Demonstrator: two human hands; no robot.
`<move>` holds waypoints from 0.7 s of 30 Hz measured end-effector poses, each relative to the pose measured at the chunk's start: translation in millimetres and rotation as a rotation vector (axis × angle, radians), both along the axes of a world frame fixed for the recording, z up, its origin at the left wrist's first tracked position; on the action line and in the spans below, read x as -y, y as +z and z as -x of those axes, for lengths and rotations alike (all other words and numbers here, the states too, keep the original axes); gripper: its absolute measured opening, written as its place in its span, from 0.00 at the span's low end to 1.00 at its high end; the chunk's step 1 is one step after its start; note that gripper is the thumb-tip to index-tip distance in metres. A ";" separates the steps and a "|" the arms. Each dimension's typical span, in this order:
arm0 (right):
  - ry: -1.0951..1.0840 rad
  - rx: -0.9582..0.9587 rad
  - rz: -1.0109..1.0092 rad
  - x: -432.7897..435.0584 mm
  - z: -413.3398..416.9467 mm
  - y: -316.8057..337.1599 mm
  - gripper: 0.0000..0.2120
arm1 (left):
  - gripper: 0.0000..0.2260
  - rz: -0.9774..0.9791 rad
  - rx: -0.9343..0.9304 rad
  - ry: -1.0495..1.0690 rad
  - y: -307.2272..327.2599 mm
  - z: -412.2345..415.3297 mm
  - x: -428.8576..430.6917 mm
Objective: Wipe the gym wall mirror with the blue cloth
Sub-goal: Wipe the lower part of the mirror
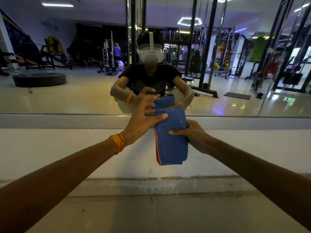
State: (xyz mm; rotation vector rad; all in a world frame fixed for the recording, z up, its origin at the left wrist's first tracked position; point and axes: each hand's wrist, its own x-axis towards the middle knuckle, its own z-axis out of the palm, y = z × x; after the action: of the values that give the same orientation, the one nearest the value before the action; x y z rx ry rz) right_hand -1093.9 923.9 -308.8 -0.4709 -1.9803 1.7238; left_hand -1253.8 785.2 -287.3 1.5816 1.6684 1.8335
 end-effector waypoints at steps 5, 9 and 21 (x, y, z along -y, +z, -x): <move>0.004 -0.009 -0.042 -3.3 -2.1 1.2 0.11 | 0.15 0.041 -0.340 -0.036 3.0 5.9 -12.7; 0.013 0.003 -0.063 -4.0 -2.5 1.8 0.12 | 0.15 0.099 -0.462 0.014 13.6 14.5 -18.2; 0.020 -0.022 -0.094 -11.7 -10.5 2.4 0.08 | 0.13 0.077 -0.614 -0.090 18.6 6.9 -24.0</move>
State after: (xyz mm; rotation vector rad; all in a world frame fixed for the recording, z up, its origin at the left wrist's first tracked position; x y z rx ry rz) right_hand -1083.4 935.7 -306.4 -0.3993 -2.0460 1.6319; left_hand -1260.7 809.2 -268.7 2.2952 1.8141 1.2882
